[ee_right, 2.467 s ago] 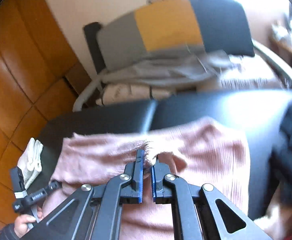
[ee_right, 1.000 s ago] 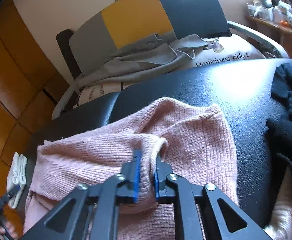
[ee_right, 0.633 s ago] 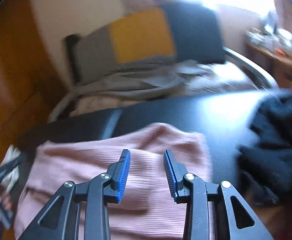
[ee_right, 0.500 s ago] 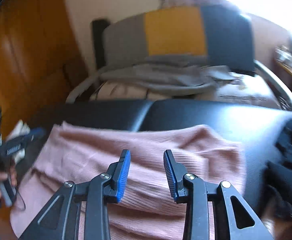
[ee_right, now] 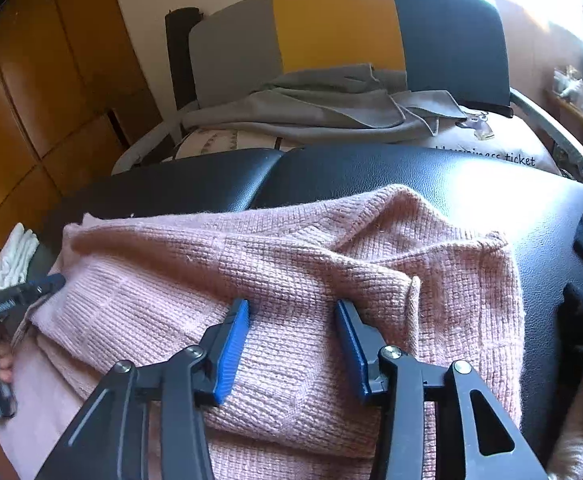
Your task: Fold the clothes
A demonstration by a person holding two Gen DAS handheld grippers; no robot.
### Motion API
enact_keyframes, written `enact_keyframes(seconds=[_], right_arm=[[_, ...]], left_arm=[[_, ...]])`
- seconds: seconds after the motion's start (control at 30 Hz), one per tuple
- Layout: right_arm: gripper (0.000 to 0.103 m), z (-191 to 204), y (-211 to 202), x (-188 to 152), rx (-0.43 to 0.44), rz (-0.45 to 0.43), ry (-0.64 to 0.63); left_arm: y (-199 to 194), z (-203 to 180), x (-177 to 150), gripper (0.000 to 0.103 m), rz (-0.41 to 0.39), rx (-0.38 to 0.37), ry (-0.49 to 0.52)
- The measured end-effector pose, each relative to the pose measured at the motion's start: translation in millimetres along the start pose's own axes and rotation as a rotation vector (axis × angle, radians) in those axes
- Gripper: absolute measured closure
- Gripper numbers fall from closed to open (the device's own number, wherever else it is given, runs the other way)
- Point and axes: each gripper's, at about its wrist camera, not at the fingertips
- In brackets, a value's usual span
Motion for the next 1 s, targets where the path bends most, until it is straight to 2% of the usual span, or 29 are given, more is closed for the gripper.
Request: enact_keyframes(seconds=[0.1,0.23,0.27,0.3,0.33,0.47,0.57,0.63,0.77,0.9,0.93,1.0], right_arm=[[0.057,1,1,1,-0.005,-0.003,-0.002],[0.056,3,-3,0,-0.017,-0.008,-0.012],[0.056,3,-3,0,-0.018,-0.009,-0.013],[0.056,3,-3,0,-0.02,-0.01,-0.013],[0.056,3,-3,0,-0.023,-0.01,-0.015],[0.056,5,-1,1,-0.034,-0.008,-0.022],[0.055,6,1,1,-0.041,-0.008,-0.029],[0.055,5,1,0,-0.039,-0.009,-0.026],[0.055,5,0,0,-0.038,-0.012,-0.026],[0.055,3,0,-1,-0.029,-0.016,-0.018],[0.055,2,0,0,-0.028,-0.016,-0.017],[0.055,3,0,0,-0.033,-0.016,-0.02]], left_arm=[[4,6,21,0.079,-0.043,0.016,-0.006],[27,13,42,0.079,-0.037,0.022,-0.026],[33,14,43,0.079,-0.029,0.031,-0.022],[48,17,40,0.079,0.022,0.056,-0.027],[57,22,35,0.079,0.033,0.05,-0.051],[59,29,34,0.082,0.005,0.029,-0.097],[59,21,34,0.081,-0.004,0.066,-0.065],[57,21,35,0.081,-0.007,0.057,-0.075],[42,30,38,0.081,-0.001,0.033,-0.129],[-6,30,16,0.081,-0.06,0.04,-0.194],[-17,28,9,0.081,-0.074,0.036,-0.194],[-32,17,-12,0.08,-0.047,0.07,-0.142]])
Point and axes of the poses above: each gripper's, at about its wrist camera, not at the fingertips, and y roughly the way its jaws point, z to its left, x to its top, and after that the axes turned 4 degrees about x, right-handed
